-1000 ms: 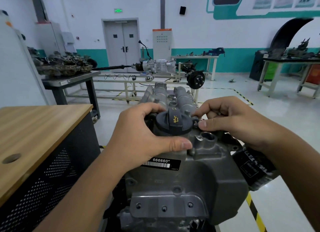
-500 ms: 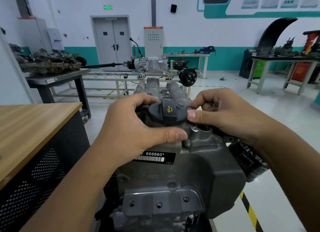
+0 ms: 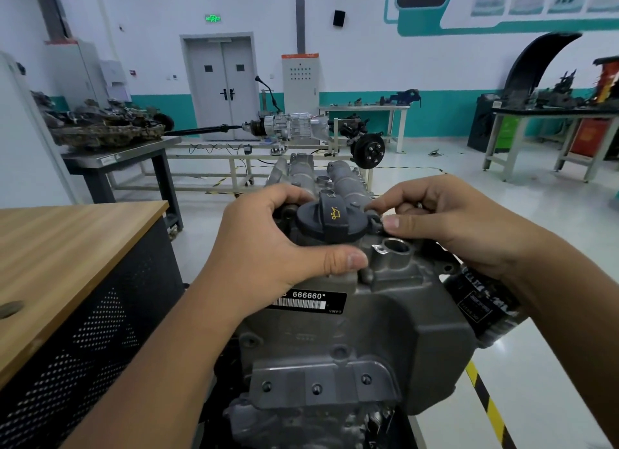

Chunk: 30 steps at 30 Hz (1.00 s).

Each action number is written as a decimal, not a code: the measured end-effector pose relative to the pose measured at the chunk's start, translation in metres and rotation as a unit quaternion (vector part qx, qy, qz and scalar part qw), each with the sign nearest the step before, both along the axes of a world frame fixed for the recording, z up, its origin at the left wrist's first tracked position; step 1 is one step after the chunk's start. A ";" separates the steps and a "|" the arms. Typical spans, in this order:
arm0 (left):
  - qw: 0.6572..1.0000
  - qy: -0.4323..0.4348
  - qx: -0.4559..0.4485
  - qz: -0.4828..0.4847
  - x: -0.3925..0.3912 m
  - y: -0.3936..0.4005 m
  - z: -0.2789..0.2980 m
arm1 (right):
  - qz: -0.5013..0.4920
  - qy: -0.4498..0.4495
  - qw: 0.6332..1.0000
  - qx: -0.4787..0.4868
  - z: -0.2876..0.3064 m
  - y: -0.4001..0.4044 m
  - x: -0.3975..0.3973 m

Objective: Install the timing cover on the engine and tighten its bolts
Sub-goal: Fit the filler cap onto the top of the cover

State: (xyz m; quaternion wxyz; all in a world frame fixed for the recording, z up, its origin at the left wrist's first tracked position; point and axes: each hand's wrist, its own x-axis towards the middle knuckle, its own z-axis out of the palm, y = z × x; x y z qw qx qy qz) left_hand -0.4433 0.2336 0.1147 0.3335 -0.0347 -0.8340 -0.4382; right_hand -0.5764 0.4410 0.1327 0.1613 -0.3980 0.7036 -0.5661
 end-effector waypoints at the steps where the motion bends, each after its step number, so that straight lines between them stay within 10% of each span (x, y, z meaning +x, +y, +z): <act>1: 1.000 0.000 0.001 0.000 0.000 0.000 0.000 | -0.001 -0.001 1.000 0.001 0.000 0.000 0.000; 30: 0.999 0.002 -0.024 0.046 -0.006 0.001 0.001 | -0.023 0.138 0.990 0.034 0.004 -0.003 0.000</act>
